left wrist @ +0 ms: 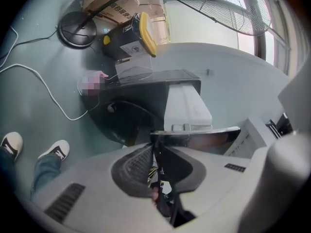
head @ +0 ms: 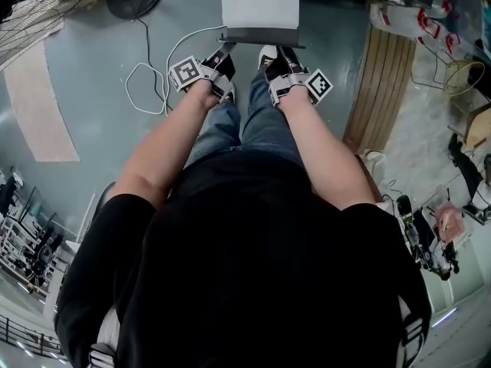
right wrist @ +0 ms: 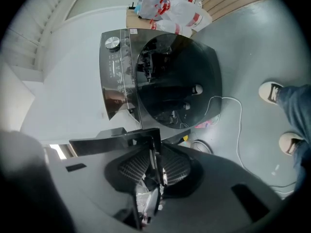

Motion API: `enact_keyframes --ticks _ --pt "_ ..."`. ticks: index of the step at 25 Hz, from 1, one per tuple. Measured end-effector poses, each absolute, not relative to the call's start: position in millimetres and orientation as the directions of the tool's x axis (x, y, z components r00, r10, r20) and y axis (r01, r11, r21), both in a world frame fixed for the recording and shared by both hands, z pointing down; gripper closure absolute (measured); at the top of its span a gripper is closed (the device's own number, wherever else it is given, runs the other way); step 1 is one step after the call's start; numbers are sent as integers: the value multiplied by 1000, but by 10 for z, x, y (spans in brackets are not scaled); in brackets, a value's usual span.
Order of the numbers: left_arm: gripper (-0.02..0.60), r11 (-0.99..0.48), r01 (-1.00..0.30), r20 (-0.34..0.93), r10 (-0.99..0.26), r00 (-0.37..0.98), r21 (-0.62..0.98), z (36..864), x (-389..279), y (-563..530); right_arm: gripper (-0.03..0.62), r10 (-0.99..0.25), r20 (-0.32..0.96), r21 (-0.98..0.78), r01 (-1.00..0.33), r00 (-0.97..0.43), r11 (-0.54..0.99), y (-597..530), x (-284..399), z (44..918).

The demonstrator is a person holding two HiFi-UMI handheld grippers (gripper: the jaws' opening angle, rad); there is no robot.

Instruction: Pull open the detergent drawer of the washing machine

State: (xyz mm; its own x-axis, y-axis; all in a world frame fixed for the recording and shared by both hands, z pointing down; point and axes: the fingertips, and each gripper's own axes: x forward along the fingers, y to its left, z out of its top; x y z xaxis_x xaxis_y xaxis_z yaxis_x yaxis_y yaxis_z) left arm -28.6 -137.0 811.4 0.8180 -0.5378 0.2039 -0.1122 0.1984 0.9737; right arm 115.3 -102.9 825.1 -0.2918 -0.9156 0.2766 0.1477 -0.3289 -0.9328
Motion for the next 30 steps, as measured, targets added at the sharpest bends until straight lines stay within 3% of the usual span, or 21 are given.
enact_keyframes --ticks 30 --pt "523 224 -241 323 -492 809 944 8297 -388 -1151 519 -903 312 -920 142 -295 -364 -826 1112 8331"
